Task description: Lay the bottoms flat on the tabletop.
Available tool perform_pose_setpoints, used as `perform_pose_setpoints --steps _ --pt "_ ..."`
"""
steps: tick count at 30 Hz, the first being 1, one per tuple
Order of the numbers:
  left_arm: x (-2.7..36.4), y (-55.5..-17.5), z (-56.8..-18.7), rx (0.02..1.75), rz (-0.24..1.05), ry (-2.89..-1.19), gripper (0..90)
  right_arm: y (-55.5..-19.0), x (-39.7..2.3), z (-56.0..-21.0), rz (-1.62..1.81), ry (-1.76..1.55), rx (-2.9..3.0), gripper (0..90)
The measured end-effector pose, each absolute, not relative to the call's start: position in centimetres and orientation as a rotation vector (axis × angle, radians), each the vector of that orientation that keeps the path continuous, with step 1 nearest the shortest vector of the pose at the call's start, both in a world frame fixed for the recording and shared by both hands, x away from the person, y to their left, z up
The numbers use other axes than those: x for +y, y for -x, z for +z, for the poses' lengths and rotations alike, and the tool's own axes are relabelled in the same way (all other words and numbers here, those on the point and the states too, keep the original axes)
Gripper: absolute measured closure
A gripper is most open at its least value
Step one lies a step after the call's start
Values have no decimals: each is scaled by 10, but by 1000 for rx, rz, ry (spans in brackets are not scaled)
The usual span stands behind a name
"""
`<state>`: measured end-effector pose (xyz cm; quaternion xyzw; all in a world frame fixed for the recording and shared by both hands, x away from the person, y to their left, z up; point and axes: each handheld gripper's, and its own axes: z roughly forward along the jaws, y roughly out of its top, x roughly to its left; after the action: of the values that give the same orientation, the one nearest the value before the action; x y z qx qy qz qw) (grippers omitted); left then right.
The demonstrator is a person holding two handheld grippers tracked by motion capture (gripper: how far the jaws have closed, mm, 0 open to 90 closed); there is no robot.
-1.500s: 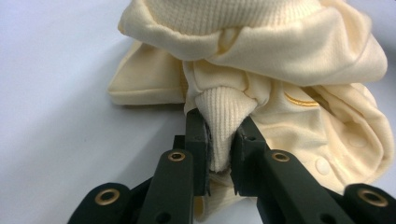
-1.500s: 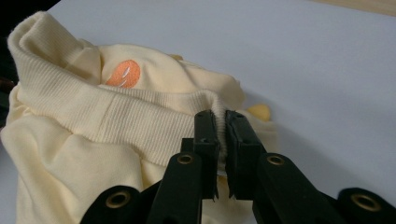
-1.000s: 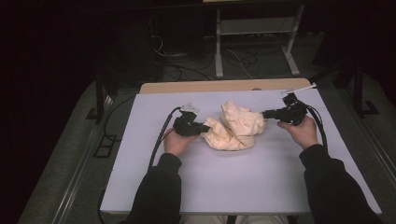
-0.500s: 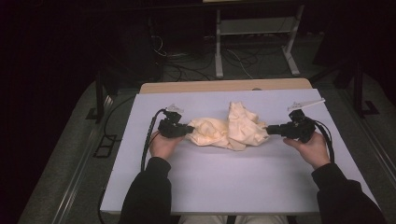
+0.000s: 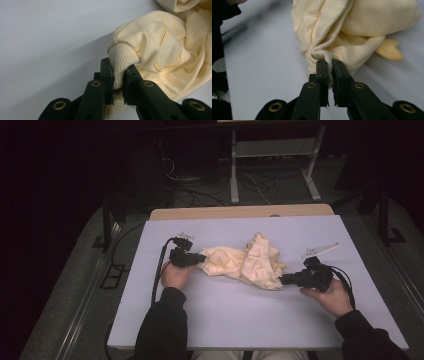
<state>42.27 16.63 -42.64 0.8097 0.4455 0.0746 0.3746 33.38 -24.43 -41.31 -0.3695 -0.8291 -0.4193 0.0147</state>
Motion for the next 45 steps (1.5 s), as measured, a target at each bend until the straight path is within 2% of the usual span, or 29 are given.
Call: perform_pose_setpoints --steps 13,20,22,23,27,31,39,45 --pt "165 -416 -413 1123 210 -2068 782 -323 -234 -428 -1236 1105 -2586 827" --pt "171 -411 -393 1124 229 -1905 630 -322 -234 -427 -1254 1105 -2589 825" --pt "169 -409 -386 1106 222 -1894 544 -322 -235 -426 -1257 1108 -2587 825" --pt "166 -408 -382 1094 226 -1892 544 -322 -235 -426 -1257 1108 -2587 825" --pt "150 -409 -369 1042 205 -1884 432 -322 -237 -422 -1290 1116 -2572 825" --pt "128 -411 -362 987 170 -1891 356 -321 -239 -419 -1306 1120 -2565 825" --pt "87 -413 -363 899 67 -1894 246 -320 -237 -415 -1324 1107 -2561 825" --pt "66 -414 -366 880 30 -1891 219 -319 -236 -413 -1329 1100 -2562 825"
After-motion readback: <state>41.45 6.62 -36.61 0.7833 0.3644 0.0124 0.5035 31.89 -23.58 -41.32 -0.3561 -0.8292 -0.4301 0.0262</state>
